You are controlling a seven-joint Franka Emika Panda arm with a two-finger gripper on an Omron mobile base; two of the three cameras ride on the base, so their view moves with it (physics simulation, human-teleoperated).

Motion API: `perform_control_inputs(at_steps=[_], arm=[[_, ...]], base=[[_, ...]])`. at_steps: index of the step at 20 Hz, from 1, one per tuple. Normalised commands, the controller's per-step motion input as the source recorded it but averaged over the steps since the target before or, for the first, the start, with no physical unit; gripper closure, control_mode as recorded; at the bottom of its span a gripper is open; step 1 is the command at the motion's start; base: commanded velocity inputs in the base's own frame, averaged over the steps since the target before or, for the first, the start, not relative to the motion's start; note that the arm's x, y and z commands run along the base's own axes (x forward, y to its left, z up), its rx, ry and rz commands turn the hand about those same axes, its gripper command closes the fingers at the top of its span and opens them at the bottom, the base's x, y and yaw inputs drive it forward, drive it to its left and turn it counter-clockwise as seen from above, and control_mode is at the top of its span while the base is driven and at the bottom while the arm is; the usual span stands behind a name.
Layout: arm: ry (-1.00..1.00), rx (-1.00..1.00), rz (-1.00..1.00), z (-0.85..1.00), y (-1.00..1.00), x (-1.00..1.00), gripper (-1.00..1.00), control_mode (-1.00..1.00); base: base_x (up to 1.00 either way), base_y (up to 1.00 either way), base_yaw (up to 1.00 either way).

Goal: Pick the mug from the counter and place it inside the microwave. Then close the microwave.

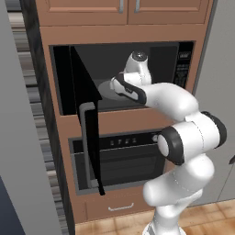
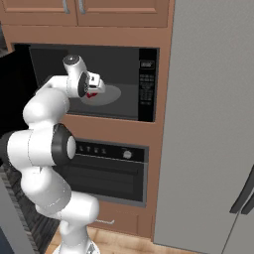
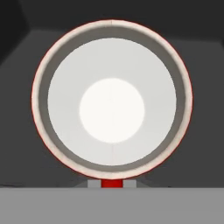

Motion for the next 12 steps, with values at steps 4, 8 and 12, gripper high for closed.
perform_control_inputs(at_steps=[4,8,12], arm=[[0.05,0.00,0.00,-0.09,0.00,0.33,1.00,-1.00],[0.08,0.00,0.00,-0.21,0.00,0.28,1.00,-1.00],[0.06,0.00,0.00,-0.17,0.00,0.36,1.00,-1.00]], base=[[0.00,0.00,0.00],[0.00,0.00,0.00],[0.00,0.00,0.00]])
